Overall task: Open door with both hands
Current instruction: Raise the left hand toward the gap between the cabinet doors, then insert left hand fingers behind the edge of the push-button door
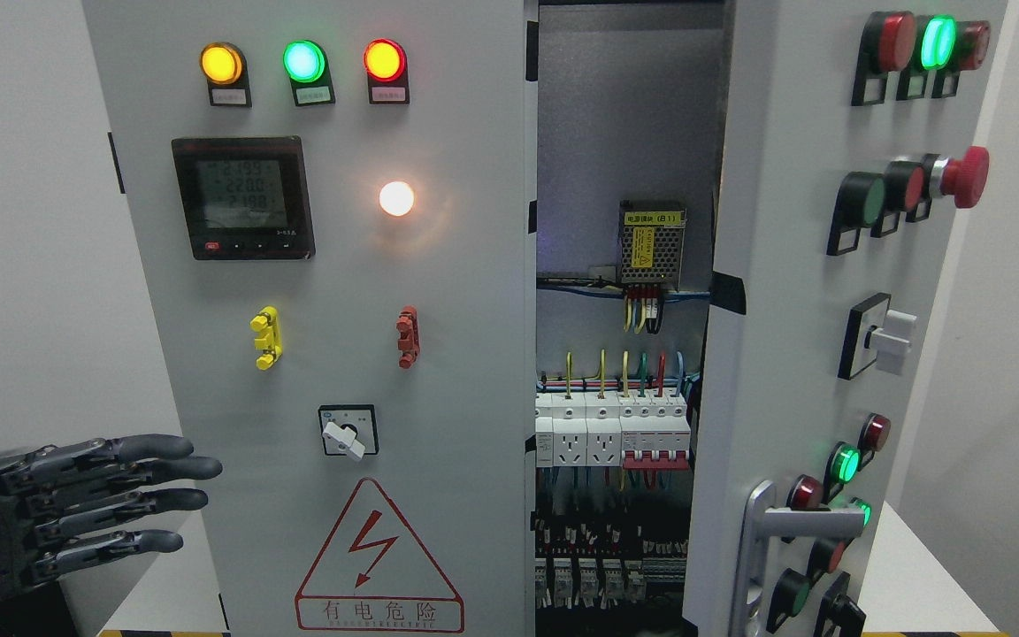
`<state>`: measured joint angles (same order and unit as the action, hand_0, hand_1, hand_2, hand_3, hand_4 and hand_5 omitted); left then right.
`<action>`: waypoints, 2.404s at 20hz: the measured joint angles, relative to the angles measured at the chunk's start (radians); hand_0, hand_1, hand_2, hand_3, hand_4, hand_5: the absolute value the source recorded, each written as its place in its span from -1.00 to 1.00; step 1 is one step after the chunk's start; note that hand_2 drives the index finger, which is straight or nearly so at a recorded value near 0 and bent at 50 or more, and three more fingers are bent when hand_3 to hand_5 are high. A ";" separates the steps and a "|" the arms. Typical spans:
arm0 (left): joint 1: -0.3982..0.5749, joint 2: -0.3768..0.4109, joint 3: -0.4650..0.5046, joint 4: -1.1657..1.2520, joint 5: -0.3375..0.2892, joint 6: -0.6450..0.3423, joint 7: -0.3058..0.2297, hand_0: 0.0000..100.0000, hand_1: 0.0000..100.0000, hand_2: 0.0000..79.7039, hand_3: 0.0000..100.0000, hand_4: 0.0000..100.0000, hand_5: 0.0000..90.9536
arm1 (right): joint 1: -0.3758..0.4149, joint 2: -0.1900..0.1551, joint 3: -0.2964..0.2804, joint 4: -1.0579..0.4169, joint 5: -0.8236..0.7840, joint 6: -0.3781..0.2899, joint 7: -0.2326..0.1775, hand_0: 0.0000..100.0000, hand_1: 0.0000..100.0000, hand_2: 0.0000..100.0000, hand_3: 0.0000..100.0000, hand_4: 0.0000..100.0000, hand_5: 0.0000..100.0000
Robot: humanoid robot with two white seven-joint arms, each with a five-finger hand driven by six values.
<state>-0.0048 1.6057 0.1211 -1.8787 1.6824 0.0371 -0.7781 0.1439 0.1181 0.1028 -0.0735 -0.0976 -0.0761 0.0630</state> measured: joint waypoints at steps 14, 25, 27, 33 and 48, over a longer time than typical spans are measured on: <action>-0.657 -0.137 -0.502 0.021 -0.106 0.149 0.009 -1.00 -1.00 -1.00 -1.00 -0.94 -1.00 | 0.000 0.000 0.000 0.000 0.000 0.000 0.000 -1.00 -1.00 -1.00 -1.00 -1.00 -1.00; -0.922 -0.363 -0.782 0.130 -0.205 0.242 0.011 -1.00 -1.00 -1.00 -1.00 -0.94 -1.00 | 0.000 0.000 0.000 0.000 0.000 0.000 0.000 -1.00 -1.00 -1.00 -1.00 -1.00 -1.00; -0.967 -0.415 -0.808 0.156 -0.220 0.303 0.012 -1.00 -1.00 -1.00 -1.00 -0.93 -1.00 | 0.000 0.000 0.000 0.000 0.000 0.000 0.000 -1.00 -1.00 -1.00 -1.00 -1.00 -1.00; -1.070 -0.563 -0.862 0.229 -0.264 0.399 0.014 -1.00 -1.00 -1.00 -1.00 -0.94 -1.00 | 0.000 0.000 0.000 0.000 0.000 0.000 0.000 -1.00 -1.00 -1.00 -1.00 -1.00 -1.00; -1.191 -0.833 -0.941 0.306 -0.274 0.347 0.084 -1.00 -1.00 -1.00 -1.00 -0.93 -1.00 | 0.000 0.000 0.000 0.000 0.000 0.000 0.000 -1.00 -1.00 -1.00 -1.00 -1.00 -1.00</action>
<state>-1.1956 0.7723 -0.8201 -1.5730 1.4086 0.3841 -0.6937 0.1440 0.1181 0.1028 -0.0737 -0.0979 -0.0762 0.0631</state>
